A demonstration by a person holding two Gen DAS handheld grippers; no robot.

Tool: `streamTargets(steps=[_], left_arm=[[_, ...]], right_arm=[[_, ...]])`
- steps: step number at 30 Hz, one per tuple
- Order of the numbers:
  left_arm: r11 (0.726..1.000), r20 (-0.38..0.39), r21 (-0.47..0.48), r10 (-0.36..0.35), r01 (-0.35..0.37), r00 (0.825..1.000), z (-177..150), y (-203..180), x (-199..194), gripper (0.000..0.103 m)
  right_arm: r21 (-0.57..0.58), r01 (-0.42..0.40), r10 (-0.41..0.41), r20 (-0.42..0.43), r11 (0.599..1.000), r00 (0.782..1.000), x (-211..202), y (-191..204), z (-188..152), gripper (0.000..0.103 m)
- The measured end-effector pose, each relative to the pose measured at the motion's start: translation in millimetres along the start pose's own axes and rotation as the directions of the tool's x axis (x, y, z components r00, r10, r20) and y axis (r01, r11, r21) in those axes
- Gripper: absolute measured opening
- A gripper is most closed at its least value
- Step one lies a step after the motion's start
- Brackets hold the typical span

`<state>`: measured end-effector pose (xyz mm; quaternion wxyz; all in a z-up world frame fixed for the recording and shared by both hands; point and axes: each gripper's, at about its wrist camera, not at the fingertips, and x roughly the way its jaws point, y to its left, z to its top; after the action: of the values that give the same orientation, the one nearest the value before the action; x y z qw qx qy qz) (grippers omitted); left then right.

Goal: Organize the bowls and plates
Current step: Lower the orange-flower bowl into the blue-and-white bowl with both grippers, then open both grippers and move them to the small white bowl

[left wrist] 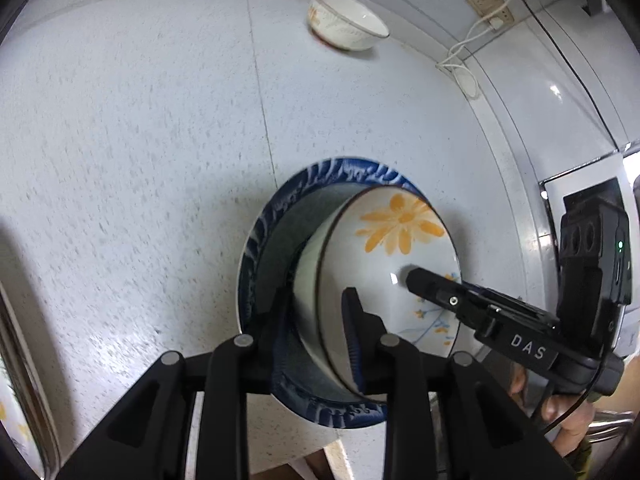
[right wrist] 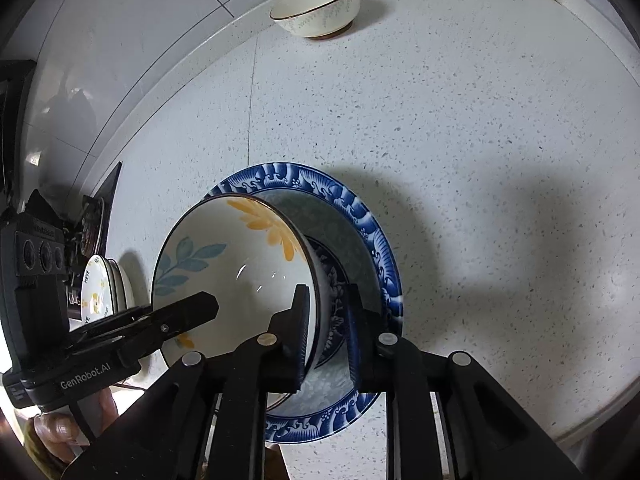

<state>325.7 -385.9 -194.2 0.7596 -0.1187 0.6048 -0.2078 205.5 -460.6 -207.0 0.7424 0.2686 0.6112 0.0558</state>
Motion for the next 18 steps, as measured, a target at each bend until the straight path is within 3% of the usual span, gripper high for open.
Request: streamTargets(steps=[4, 9, 12, 14, 15, 18], left_arm=[[0.995, 0.084, 0.079, 0.059, -0.066, 0.995, 3, -12, -19, 0.030], [0.999, 0.173, 0.034, -0.028, 0.022, 0.984, 9, -4, -53, 0.030], [0.997, 0.281, 0.026, -0.071, 0.066, 0.957, 23, 3, -87, 0.032], [0.996, 0.318, 0.019, -0.094, 0.092, 0.943, 38, 7, -102, 0.045], [0.994, 0.315, 0.017, -0.109, 0.109, 0.943, 46, 9, -106, 0.054], [0.982, 0.256, 0.010, -0.185, 0.188, 0.949, 73, 17, -105, 0.063]], right_arm=[[-0.015, 0.015, -0.015, 0.013, 1.000, 1.000, -5, 1, 0, 0.022], [-0.010, -0.016, 0.016, 0.067, 1.000, 0.998, -28, 0, 2, 0.024], [-0.020, -0.014, 0.017, 0.147, 1.000, 0.989, -60, -3, 12, 0.039], [-0.031, 0.003, 0.003, 0.198, 1.000, 0.980, -79, -3, 22, 0.058], [-0.035, 0.011, -0.003, 0.222, 0.999, 0.975, -88, -4, 28, 0.062], [-0.027, 0.024, -0.016, 0.278, 0.999, 0.961, -108, -9, 51, 0.076]])
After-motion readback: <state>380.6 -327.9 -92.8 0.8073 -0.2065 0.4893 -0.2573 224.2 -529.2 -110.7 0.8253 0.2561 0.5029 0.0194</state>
